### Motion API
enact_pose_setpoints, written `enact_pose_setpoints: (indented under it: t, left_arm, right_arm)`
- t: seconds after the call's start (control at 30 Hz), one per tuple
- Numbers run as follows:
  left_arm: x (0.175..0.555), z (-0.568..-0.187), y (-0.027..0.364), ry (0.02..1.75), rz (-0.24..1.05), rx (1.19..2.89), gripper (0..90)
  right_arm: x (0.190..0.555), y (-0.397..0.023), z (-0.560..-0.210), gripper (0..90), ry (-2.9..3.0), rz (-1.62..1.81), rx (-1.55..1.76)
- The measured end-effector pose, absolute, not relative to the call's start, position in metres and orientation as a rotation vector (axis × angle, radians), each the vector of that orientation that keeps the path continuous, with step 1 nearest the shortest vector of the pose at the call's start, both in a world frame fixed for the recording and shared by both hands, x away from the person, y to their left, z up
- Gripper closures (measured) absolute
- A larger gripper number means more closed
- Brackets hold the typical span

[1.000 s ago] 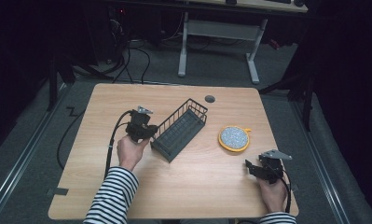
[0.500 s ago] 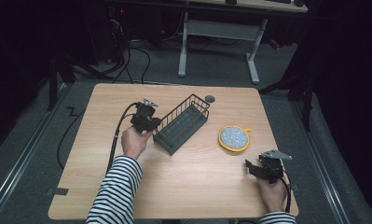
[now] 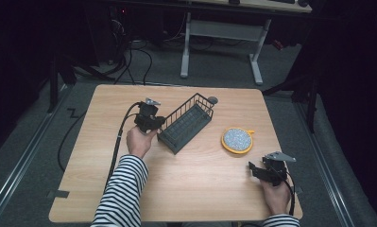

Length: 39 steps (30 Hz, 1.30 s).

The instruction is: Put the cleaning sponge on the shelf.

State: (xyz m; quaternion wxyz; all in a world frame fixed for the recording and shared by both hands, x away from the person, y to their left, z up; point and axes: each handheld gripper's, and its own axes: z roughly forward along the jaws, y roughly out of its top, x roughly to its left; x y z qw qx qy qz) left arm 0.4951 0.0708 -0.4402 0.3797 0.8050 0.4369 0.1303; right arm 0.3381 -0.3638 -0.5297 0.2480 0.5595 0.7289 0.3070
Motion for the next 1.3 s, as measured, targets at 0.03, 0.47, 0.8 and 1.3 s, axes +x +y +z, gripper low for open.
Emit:
enact_pose_setpoints:
  t: [0.03, 0.47, 0.8, 1.3]
  left_arm:
    - [0.495, -0.441, 0.070, 1.124, 0.333, 2.059, 83.5]
    - [0.485, -0.430, 0.076, 1.147, 0.376, 1.997, 39.4]
    - [0.456, -0.424, 0.104, 1.134, 0.412, 1.943, 35.8]
    - [0.398, -0.476, 0.142, 1.212, 0.382, 1.944, 34.4]
  right_arm:
    - [0.338, -0.364, -0.530, 34.8, 1.987, 0.837, 1.525]
    - [0.338, -0.364, -0.530, 34.9, 1.979, 0.835, 1.534]
    - [0.338, -0.364, -0.530, 36.7, 1.976, 0.839, 1.533]
    - [0.339, -0.363, -0.530, 37.4, 1.979, 0.839, 1.531]
